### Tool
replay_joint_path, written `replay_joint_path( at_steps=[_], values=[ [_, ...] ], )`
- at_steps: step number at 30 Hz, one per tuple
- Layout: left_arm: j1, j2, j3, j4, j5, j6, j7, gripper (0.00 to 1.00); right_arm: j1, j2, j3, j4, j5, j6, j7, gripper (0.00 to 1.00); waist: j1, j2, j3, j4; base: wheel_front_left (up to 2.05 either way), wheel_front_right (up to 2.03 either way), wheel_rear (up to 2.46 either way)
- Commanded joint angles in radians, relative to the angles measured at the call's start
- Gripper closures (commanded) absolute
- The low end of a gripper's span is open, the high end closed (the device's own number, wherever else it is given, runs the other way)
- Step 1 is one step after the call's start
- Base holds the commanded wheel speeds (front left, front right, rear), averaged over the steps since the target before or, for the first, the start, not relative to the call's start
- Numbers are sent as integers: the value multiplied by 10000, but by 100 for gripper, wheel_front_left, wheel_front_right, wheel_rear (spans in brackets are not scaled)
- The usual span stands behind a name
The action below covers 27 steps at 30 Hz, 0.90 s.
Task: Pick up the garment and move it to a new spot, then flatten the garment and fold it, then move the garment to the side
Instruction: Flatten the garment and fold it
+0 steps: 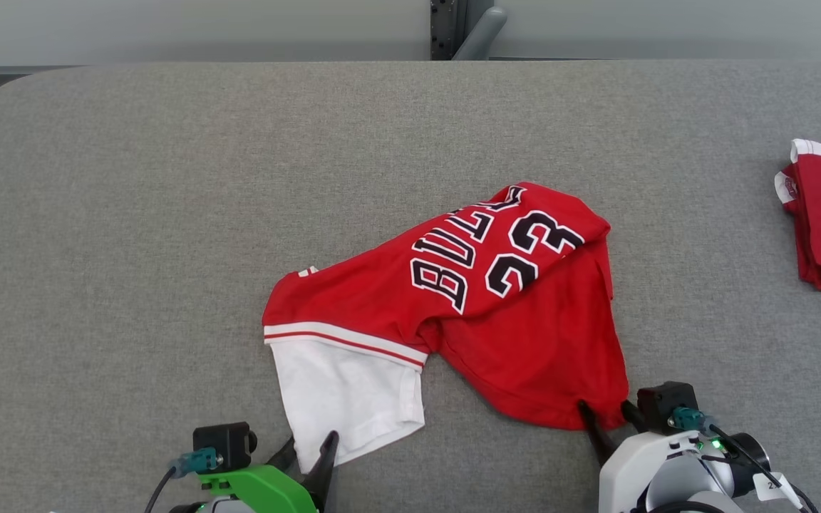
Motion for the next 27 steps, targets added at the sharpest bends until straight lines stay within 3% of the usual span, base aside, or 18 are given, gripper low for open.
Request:
replay_joint_path(
  at_steps=[1,2,8,15,18,22,27],
  values=[
    [-67,-90,-84,204,-163,-59,31,72,170,61,155,276,74,10,228,100,0,1,-8,-23,0,0,0],
    [-100,-105,-110,215,-235,-100,-4,100,164,29,175,246,133,10,216,100,0,1,-21,-37,0,0,0],
    [-153,-80,249,-1060,-1767,-355,11,100,77,-89,185,-885,1322,4,338,100,0,1,-137,-153,0,0,0],
    [-413,1051,1388,-6649,-4248,-401,1129,100,-606,-1437,-776,-4911,3133,4,1642,100,0,1,237,-232,0,0,0],
    [-1336,1558,2148,-8263,-5083,-46,1862,100,-1477,-1949,-1631,-6362,3732,5,2587,100,0,1,752,-171,0,0,0],
    [-3674,2333,3020,-8393,-5539,486,2628,100,-3517,-2389,-2451,-7275,4055,8,4005,100,0,1,1786,30,0,0,0],
    [-6692,2781,3127,-6854,-5437,742,2964,100,-6248,-2298,-2732,-6810,3928,7,5194,100,0,1,2985,303,0,0,0]
  ],
)
